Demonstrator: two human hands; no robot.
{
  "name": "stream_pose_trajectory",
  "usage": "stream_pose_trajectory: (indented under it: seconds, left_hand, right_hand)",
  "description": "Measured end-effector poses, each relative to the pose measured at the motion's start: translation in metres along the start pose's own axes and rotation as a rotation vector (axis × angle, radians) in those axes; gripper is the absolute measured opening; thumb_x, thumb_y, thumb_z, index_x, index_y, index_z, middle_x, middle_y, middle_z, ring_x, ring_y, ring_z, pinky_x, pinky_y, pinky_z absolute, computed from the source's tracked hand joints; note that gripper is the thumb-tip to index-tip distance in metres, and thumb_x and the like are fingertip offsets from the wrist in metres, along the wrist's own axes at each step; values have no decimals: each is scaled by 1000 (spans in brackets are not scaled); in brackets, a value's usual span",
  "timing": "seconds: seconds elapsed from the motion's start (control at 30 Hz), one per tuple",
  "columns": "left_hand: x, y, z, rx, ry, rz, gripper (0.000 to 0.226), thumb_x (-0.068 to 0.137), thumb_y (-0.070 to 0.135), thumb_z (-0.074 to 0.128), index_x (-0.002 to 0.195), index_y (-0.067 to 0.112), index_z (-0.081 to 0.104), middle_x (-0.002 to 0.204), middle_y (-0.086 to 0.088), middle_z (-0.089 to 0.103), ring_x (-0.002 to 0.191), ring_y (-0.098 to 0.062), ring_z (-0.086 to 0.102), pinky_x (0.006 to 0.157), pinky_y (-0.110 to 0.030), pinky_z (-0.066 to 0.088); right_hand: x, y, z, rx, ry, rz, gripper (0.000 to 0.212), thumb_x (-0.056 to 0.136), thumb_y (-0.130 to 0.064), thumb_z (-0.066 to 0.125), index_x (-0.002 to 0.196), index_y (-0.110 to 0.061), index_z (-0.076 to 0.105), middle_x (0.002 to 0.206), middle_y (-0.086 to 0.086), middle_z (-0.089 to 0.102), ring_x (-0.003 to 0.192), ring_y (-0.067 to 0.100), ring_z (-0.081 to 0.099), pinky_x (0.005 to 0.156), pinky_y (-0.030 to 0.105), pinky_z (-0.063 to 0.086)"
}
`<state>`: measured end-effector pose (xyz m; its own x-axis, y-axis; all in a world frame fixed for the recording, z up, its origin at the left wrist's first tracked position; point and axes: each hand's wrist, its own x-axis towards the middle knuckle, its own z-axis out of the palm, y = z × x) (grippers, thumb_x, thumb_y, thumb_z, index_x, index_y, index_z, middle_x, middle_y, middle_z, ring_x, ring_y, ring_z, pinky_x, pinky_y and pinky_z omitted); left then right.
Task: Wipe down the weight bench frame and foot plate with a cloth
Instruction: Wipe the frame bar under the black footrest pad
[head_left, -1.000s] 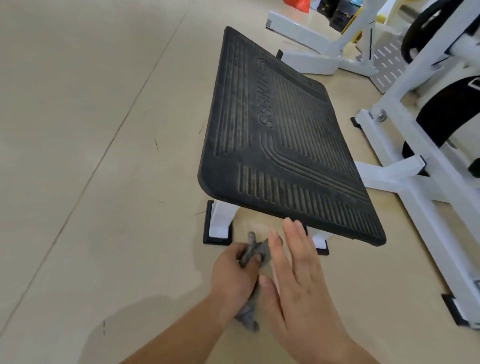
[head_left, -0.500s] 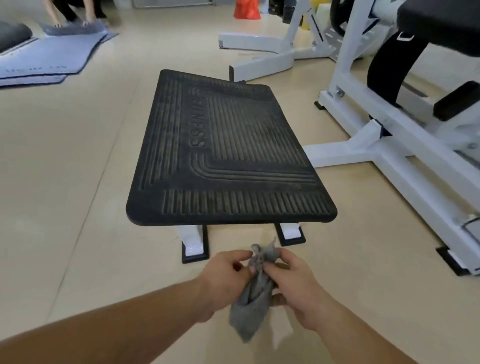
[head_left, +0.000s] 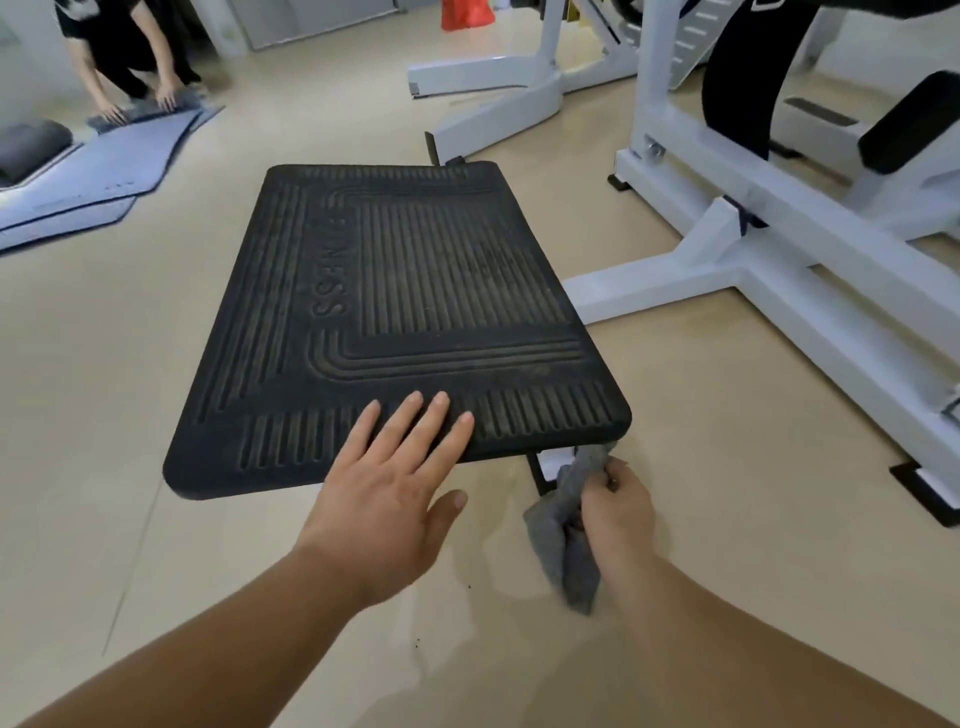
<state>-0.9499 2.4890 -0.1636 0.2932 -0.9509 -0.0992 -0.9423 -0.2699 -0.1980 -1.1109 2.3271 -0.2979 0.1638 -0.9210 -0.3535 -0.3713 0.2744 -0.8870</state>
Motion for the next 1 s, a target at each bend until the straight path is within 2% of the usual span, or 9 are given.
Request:
stream_pose_trajectory:
  seconds: [0.07, 0.13, 0.23, 0.4, 0.53, 0.63, 0.77, 0.9, 1.0]
  left_hand:
    - [1, -2, 4, 31, -10, 8, 71, 103, 64, 14, 163, 34, -7, 172, 3, -7, 158, -22, -14, 128, -55, 1]
    - [3, -2, 7, 49, 13, 30, 75, 101, 67, 15, 162, 33, -13, 170, 3, -14, 157, -23, -19, 127, -56, -2]
    - [3, -4, 12, 57, 44, 54, 80, 99, 70, 18, 162, 32, -13, 171, 1, -14, 157, -25, -19, 127, -57, -2]
    - [1, -8, 13, 67, 24, 87, 86, 97, 71, 22, 164, 27, -8, 172, -4, -8, 158, -28, -14, 126, -59, 0]
    - [1, -7, 13, 52, 71, 112, 86, 97, 70, 17, 161, 26, -20, 169, -4, -22, 156, -27, -24, 125, -59, -7]
    - [-1, -7, 14, 29, 87, 111, 87, 97, 69, 18, 159, 26, -24, 169, -5, -25, 155, -27, -27, 124, -58, -9]
    - [-2, -6, 11, 23, 90, 106, 87, 97, 69, 18, 159, 27, -25, 169, -4, -26, 154, -27, -29, 124, -58, -11]
    - [-2, -5, 10, 19, 72, 103, 87, 97, 69, 18, 158, 26, -28, 168, -4, -27, 153, -27, -30, 124, -57, -11]
    - [0, -6, 14, 18, 84, 88, 88, 96, 72, 15, 159, 24, -25, 170, -3, -22, 154, -26, -27, 124, -58, -10]
  right_hand:
    - [6, 6, 13, -98, -87, -46, 11, 99, -16, 50, 98, -15, 62, 88, 2, 64, 82, 23, 63, 70, 35, 50]
    - [6, 20, 22, -340, -116, -82, 25, 97, -21, 53, 116, -8, 64, 121, 11, 62, 111, 31, 61, 94, 45, 51]
    - [-1, 44, 22, -673, -3, -167, 51, 97, -38, 53, 141, -13, 50, 160, 9, 25, 143, 31, 30, 117, 48, 33]
    - [-10, 43, 14, -735, -16, -392, 70, 102, -53, 44, 161, -31, 16, 170, -3, 4, 156, 23, 9, 125, 45, 22]
    - [-10, 51, 18, -990, -237, -540, 67, 106, -56, 29, 159, -46, -10, 167, -15, -21, 156, 14, -16, 129, 42, 0]
    - [4, 58, 21, -1058, -281, -462, 66, 109, -43, 27, 162, -32, -10, 165, -12, -25, 149, 9, -27, 124, 37, -12]
    - [18, 52, 32, -989, -163, -335, 62, 110, -38, 19, 164, -19, -6, 171, 0, -15, 157, 18, -16, 125, 39, -10]
    - [15, 55, 30, -1080, -201, -499, 61, 111, -30, 21, 163, -16, -8, 170, 1, -19, 152, 15, -24, 123, 36, -16]
    - [22, 56, 16, -1018, -201, -420, 60, 110, -34, 18, 163, -17, -5, 171, -1, -11, 154, 12, -17, 123, 32, -14]
